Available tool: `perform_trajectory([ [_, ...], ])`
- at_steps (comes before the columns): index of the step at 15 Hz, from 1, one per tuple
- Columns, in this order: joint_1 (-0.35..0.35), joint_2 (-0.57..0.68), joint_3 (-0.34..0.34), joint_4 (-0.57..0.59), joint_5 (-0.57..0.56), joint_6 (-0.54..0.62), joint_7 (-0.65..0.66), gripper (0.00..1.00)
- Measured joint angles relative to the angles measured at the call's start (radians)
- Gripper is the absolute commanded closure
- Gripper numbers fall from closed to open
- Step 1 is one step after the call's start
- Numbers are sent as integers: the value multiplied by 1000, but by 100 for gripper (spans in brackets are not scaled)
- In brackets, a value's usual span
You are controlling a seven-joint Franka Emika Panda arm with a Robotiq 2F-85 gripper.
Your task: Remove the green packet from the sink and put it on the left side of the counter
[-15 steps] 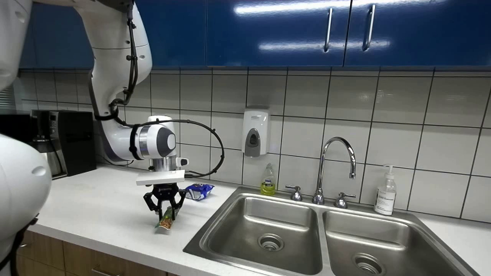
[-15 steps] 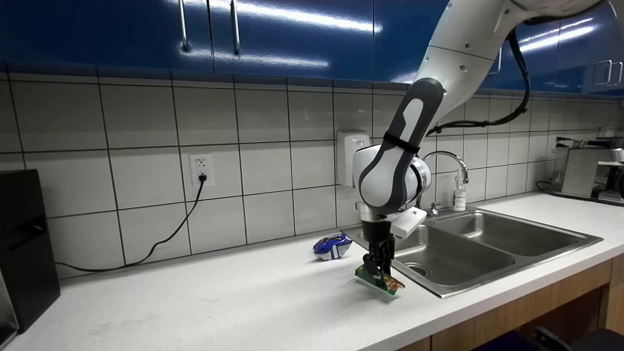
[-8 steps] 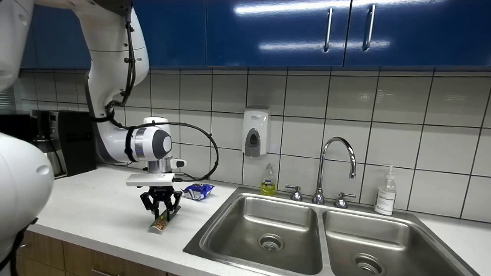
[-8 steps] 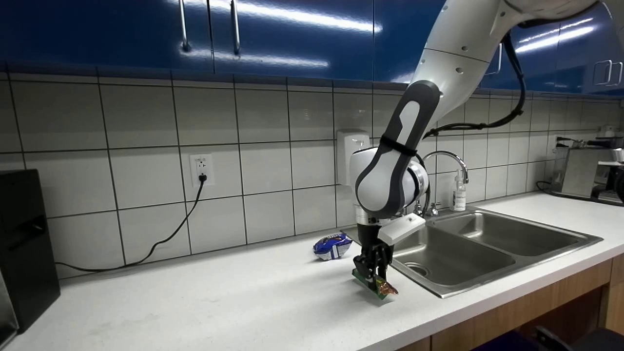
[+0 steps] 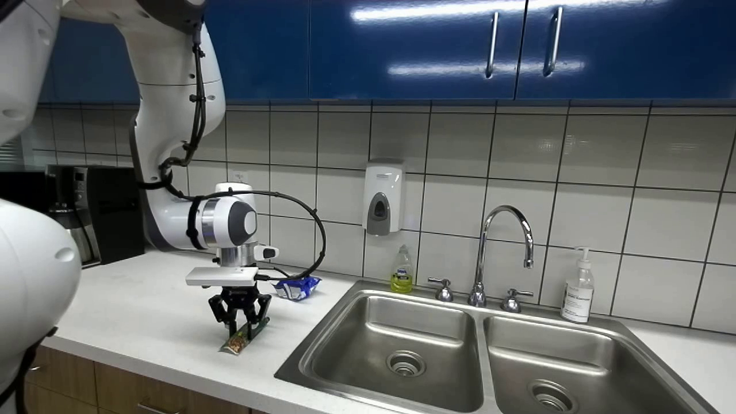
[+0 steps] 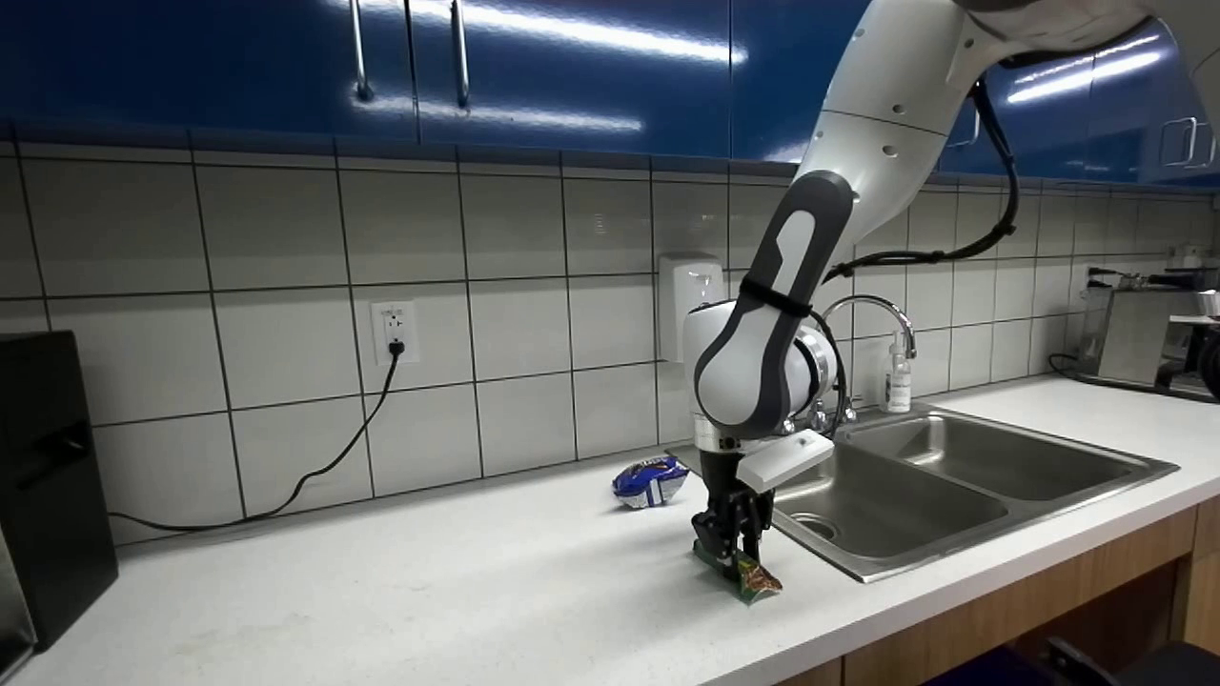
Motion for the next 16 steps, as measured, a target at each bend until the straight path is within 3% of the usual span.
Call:
perform_trajectory([
  [2, 0, 0, 0, 0, 2, 0, 0, 84],
  [3, 0, 0, 0, 0, 4, 0, 0, 34],
  [5, 0, 0, -1, 0, 5, 0, 1, 26],
  [8, 0, 2, -2, 1, 6, 0, 1, 2],
  [16, 0, -27, -4, 3, 26, 0, 2, 0],
])
